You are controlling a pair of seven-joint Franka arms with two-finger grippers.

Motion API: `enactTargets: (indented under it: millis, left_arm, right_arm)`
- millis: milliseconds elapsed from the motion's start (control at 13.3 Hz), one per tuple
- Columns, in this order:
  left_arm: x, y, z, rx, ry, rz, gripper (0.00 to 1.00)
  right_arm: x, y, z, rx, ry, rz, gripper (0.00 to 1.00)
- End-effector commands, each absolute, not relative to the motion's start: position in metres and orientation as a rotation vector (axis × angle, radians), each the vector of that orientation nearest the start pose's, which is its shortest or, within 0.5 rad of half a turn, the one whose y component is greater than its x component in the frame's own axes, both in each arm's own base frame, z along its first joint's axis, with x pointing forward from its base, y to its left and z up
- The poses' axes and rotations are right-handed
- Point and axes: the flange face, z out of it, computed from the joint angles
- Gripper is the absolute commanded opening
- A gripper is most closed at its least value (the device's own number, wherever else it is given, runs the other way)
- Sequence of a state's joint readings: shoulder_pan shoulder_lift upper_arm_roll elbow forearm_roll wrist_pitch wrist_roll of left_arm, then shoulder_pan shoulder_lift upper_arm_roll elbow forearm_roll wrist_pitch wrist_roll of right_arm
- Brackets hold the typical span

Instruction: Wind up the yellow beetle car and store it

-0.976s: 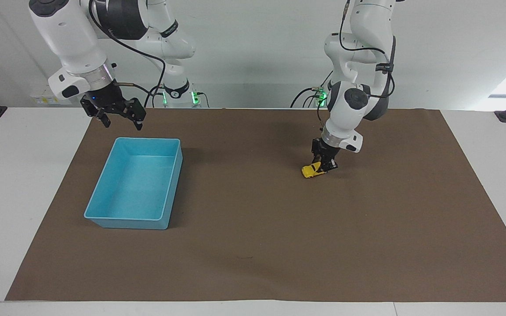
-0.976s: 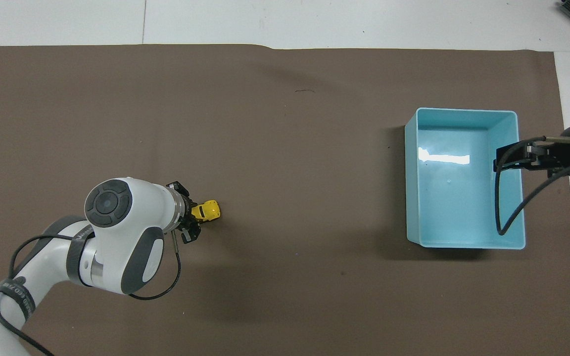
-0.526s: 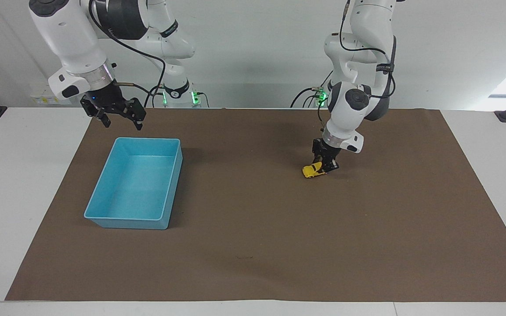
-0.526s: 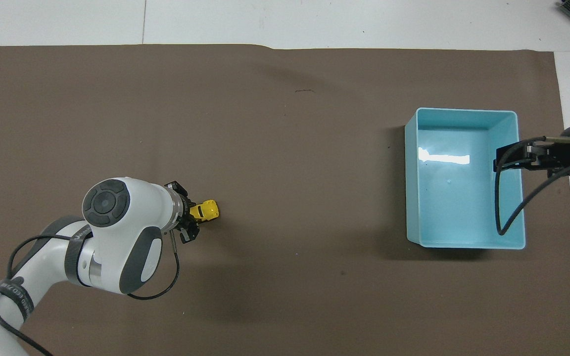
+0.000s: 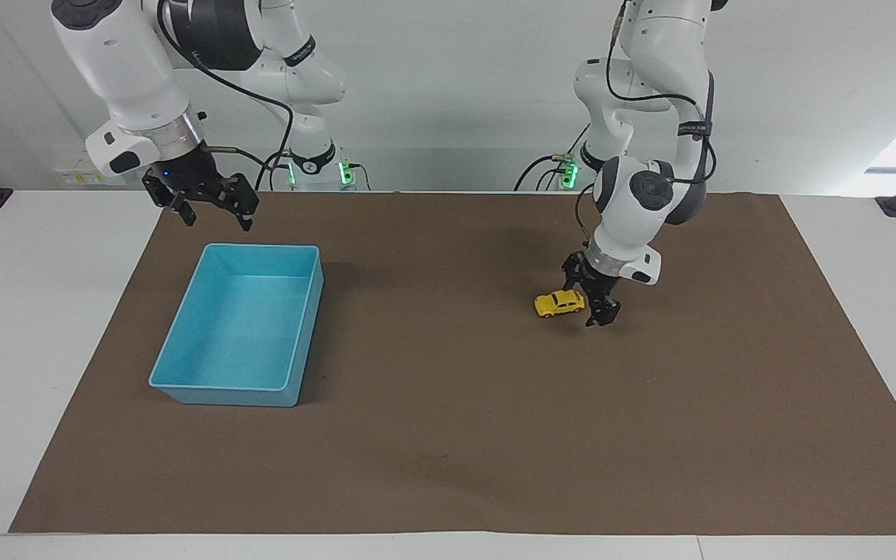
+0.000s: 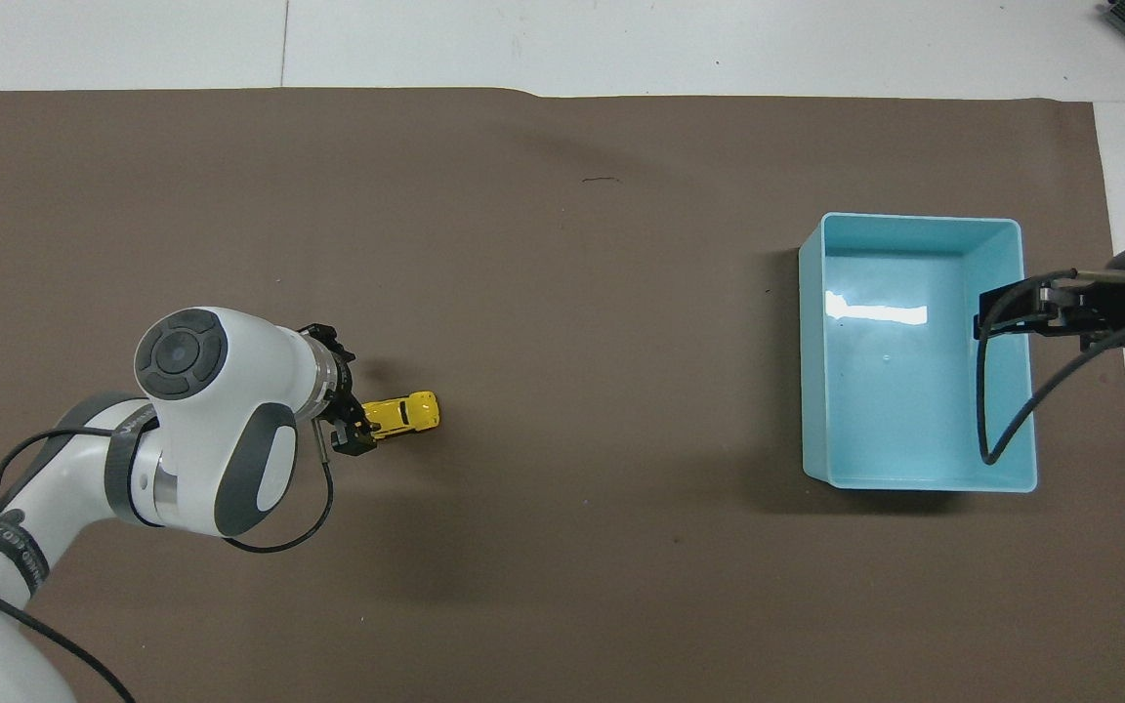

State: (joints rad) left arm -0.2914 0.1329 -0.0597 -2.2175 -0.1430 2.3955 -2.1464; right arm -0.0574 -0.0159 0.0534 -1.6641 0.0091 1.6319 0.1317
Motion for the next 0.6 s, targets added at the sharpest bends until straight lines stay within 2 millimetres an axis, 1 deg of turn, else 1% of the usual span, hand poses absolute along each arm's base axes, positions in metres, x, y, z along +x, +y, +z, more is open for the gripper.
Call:
enactTargets:
  millis: [0, 75, 150, 526]
  left_arm:
    - [0.523, -0.184, 0.329, 1.785, 2.493, -0.129, 1.00]
    - [0.531, -0.174, 0.336, 1.764, 2.514, -0.132, 1.00]
    - [0.535, -0.173, 0.341, 1.766, 2.523, -0.141, 1.00]
    - [0.538, -0.168, 0.343, 1.771, 2.514, -0.139, 1.00]
  right_arm:
    - [0.547, -0.001, 0.598, -3.136, 0.212, 0.036, 1.00]
    - [0.547, -0.001, 0.598, -3.136, 0.212, 0.036, 1.00]
    - [0.547, -0.001, 0.598, -3.136, 0.212, 0.036, 1.00]
    - [0.547, -0.002, 0.598, -3.137, 0.222, 0.034, 1.00]
